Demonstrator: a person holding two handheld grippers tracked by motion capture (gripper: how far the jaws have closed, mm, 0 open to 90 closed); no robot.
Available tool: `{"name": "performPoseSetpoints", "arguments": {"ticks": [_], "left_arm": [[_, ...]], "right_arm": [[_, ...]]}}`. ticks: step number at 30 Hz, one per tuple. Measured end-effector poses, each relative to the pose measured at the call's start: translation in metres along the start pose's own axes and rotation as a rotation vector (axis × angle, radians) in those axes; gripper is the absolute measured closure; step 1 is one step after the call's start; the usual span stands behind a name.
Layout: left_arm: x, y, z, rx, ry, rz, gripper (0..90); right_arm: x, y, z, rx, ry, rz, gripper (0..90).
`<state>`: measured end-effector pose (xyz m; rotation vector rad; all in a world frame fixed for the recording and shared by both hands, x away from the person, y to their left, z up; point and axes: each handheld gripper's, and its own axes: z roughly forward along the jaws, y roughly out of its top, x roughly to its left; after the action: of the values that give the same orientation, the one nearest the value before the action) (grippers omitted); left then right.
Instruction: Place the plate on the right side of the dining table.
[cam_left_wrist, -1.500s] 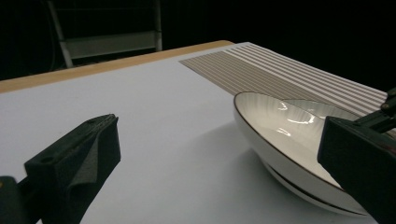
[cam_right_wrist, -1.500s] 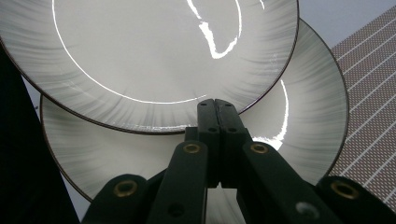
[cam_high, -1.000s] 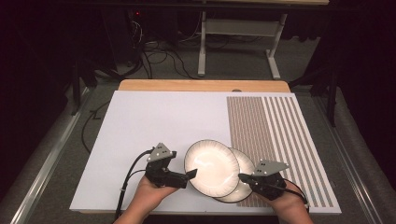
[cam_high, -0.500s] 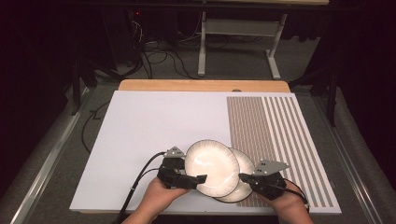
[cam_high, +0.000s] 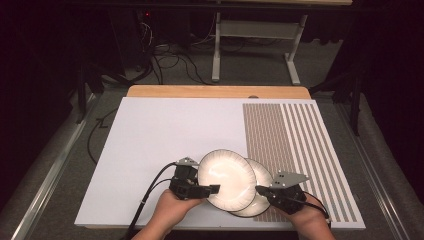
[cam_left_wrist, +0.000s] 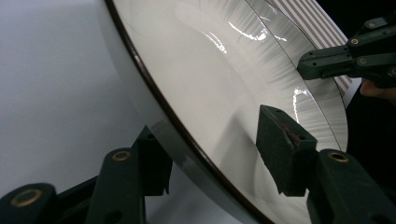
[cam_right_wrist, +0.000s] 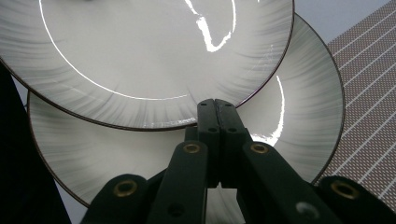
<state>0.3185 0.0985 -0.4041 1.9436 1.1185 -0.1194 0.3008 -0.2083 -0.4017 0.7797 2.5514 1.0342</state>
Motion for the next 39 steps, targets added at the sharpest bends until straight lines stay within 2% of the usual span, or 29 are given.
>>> {"name": "performPoseSetpoints", "arguments": {"ticks": [5,8,10,13,18,21,29,32,39], "left_arm": [[-0.002,0.000,-0.002,-0.010,0.009,-0.008,55.3],[-0.001,-0.001,-0.002,-0.017,0.004,-0.021,56.3],[0.000,-0.001,-0.002,-0.020,0.001,-0.034,57.5],[0.004,-0.003,-0.003,-0.049,-0.011,-0.077,60.8],[0.006,-0.004,-0.003,-0.071,-0.009,-0.093,64.7],[0.009,-0.006,-0.003,-0.092,-0.023,-0.114,66.8],[0.008,-0.007,-0.008,-0.142,-0.033,-0.118,71.4],[0.007,-0.007,-0.008,-0.149,-0.032,-0.108,72.1],[0.008,-0.008,-0.008,-0.173,-0.050,-0.116,73.9]], "right_arm": [[0.000,0.000,0.000,0.005,-0.002,-0.017,90.0],[0.000,0.000,0.000,0.003,0.001,-0.013,90.0],[0.001,0.001,-0.001,0.001,0.003,-0.007,90.0],[0.001,0.001,-0.003,-0.005,-0.001,-0.005,90.0],[-0.002,-0.001,-0.005,-0.019,-0.003,-0.008,90.0],[-0.003,0.000,-0.008,-0.038,-0.007,0.001,90.0],[-0.003,-0.001,-0.011,-0.050,-0.015,0.004,90.0],[-0.003,-0.001,-0.011,-0.049,-0.017,0.001,90.0],[-0.005,-0.002,-0.014,-0.065,-0.022,0.015,90.0]]}}
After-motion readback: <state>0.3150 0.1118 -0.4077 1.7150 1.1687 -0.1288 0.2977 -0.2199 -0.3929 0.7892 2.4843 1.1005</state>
